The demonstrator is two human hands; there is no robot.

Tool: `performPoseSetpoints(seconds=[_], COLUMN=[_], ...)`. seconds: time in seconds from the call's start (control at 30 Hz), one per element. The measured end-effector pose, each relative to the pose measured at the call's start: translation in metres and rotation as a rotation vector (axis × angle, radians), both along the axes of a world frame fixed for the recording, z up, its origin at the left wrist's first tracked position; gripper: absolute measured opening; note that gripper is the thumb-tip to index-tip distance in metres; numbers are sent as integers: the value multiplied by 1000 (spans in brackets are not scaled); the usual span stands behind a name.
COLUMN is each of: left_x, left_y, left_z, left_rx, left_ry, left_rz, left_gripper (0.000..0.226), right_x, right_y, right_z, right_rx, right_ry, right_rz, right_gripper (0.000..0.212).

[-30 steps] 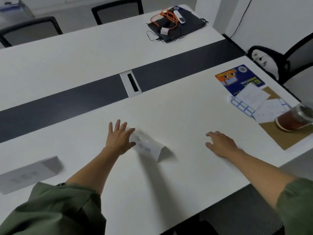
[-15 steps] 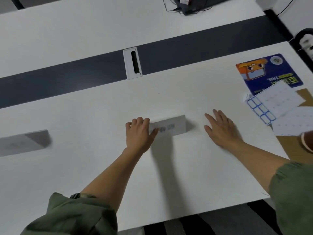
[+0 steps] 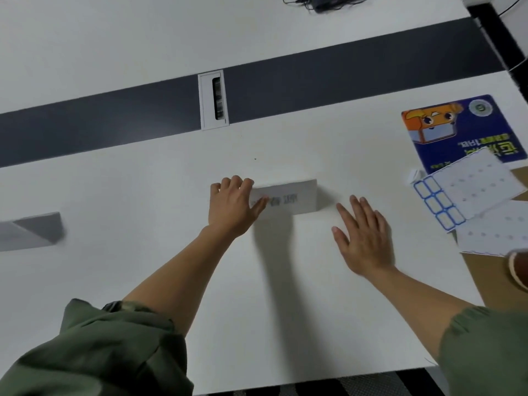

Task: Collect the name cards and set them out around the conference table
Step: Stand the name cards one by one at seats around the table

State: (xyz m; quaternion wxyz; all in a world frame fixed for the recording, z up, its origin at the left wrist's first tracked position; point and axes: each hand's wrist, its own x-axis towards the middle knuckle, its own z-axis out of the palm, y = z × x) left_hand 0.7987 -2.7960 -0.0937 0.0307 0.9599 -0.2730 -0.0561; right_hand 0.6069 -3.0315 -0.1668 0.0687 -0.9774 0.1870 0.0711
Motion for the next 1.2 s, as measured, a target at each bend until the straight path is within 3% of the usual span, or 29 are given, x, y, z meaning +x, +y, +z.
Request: performPoseSetpoints(seconds=[0.3,0.5,0.7,0.9,1.2], left_x=[15,-10,-60,-117,-257], left_y=[-17,18,94,208,415], left_z=[2,31,56,98,174], left_rx=[-7,-170,-145,-97,-119], left_ry=[18,-26,197,190,54], left_rz=[36,157,302,490,791], left_gripper=[57,53,36,33,36], right_x=[0,1,29,56,25], right_y=[-2,5,26,154,395], right_z=[-5,6,44,109,196], right_rx=[-20,-45,33,204,228], right_ry=[-12,46,244,108,-49], right_rz=[5,20,-5,285,762], right_gripper=[60,60,44,36,37])
